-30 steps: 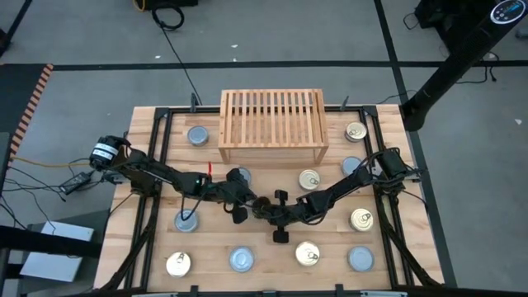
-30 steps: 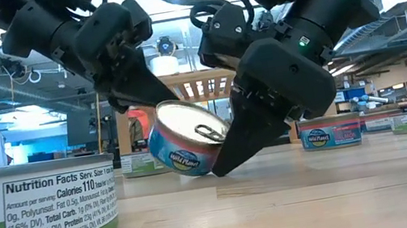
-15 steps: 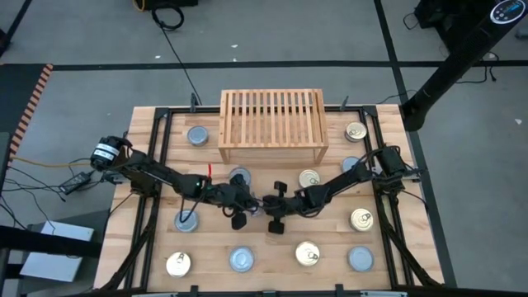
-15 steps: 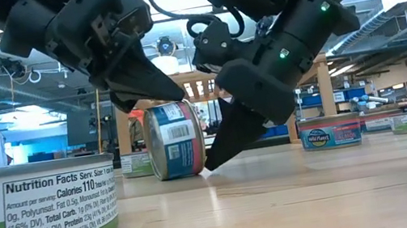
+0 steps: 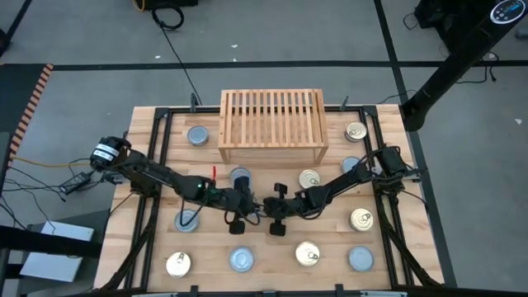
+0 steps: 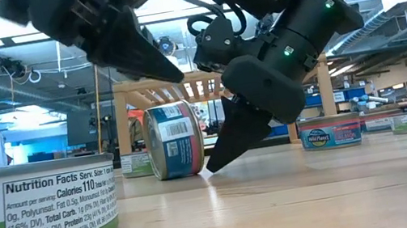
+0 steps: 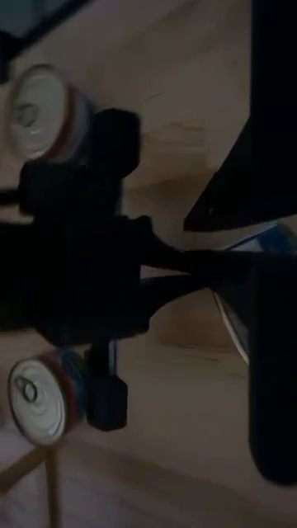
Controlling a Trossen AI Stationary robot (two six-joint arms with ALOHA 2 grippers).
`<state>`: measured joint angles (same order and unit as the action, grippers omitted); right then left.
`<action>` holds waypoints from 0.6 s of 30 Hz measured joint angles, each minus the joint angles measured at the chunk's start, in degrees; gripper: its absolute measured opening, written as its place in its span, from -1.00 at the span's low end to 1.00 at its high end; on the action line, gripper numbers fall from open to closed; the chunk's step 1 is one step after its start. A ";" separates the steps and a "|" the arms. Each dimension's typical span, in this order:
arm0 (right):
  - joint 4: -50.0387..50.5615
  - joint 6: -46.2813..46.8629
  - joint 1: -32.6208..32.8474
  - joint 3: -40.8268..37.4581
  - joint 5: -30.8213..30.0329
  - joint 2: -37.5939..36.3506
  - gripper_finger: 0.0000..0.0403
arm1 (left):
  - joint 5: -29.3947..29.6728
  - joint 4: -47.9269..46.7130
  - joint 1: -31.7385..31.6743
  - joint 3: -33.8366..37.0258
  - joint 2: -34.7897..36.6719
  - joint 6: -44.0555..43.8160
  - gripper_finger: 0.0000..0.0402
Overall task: Stack canned seafood by type on shelf
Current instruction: Put the blue pink tuna can on the shelf
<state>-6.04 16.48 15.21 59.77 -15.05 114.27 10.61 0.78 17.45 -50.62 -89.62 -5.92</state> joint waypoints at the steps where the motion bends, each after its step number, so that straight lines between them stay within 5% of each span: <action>1: -0.10 -0.01 0.03 0.00 0.06 0.01 -0.95 | 0.18 -3.28 0.25 -1.67 0.00 1.27 -0.65; 8: 0.11 -0.10 0.40 0.00 0.15 -0.01 -0.95 | 3.29 -18.61 1.49 -8.91 0.04 9.65 -0.26; 18: 7.38 -0.08 2.89 0.02 8.07 -2.91 -0.94 | 6.63 -21.63 1.42 -9.39 0.04 14.94 0.21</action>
<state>1.34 16.40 18.10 59.79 -6.98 111.36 17.24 -20.85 18.87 -60.01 -89.58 9.02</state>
